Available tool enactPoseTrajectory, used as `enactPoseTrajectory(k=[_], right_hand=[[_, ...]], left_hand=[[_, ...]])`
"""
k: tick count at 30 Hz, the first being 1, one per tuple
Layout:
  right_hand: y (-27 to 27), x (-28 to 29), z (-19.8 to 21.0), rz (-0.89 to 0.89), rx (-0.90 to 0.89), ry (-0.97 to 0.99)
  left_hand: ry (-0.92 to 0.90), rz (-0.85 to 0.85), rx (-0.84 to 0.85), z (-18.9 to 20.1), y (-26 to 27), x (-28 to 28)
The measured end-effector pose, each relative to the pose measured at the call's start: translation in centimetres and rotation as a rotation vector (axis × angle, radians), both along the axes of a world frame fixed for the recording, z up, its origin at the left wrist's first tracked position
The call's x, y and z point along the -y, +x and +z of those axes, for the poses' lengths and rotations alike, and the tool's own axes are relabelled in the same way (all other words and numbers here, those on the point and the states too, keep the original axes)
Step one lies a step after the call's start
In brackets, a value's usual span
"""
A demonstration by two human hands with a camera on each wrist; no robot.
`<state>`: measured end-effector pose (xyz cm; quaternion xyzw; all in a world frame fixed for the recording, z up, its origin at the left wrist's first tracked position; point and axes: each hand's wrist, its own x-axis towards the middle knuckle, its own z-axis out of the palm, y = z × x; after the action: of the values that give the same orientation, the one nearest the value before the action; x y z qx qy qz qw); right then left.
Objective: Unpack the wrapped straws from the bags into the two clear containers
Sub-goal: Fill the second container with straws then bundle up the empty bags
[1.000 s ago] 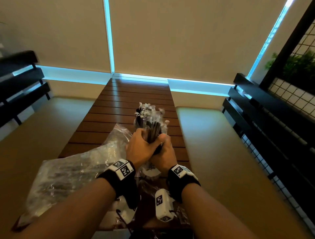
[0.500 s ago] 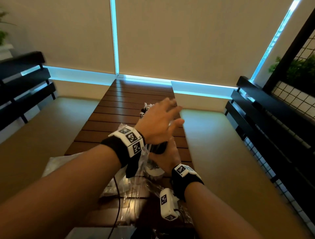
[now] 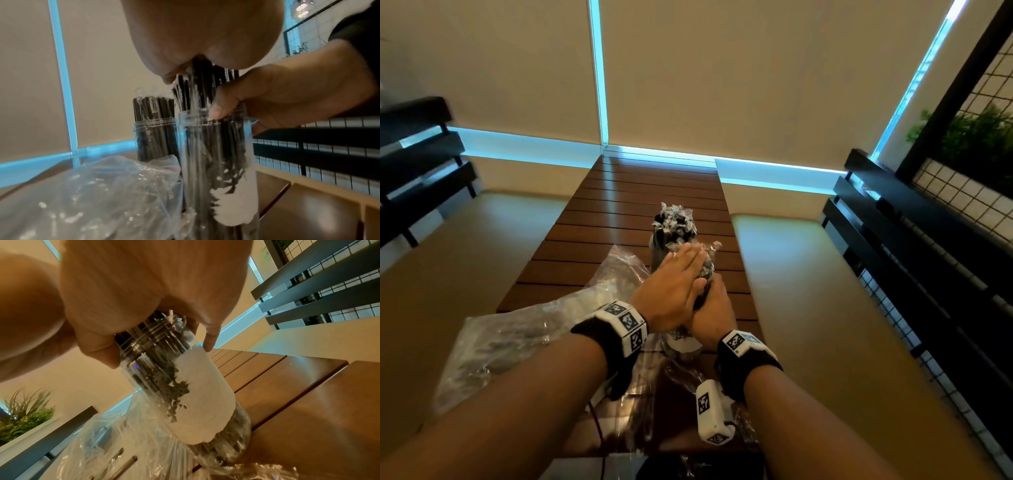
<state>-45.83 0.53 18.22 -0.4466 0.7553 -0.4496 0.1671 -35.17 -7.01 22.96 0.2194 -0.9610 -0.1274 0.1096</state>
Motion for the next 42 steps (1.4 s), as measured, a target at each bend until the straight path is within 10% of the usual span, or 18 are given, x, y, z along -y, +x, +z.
enactPoseTrajectory(k=[8, 13, 16, 22, 42], right_hand=[[0.0, -3.0, 0.3, -0.02, 0.253, 0.19], [0.1, -5.2, -1.2, -0.016, 0.101, 0.783], [1.5, -4.8, -2.0, 0.222, -0.153, 0.867], [7.3, -0.1, -1.4, 0.329, -0.26, 0.403], [14.4, 12.2, -0.8, 0.782, -0.77, 0.763]], left_hand=[[0.186, -0.005, -0.367, 2.0, 0.8, -0.3], [0.319, 0.292, -0.627, 2.9, 3.3, 2.0], [0.301, 0.487, -0.342, 1.1, 6.5, 5.2], [0.268, 0.75, 0.387, -4.1, 13.4, 8.5], [0.447, 0.606, 0.336, -8.7, 20.4, 7.9]])
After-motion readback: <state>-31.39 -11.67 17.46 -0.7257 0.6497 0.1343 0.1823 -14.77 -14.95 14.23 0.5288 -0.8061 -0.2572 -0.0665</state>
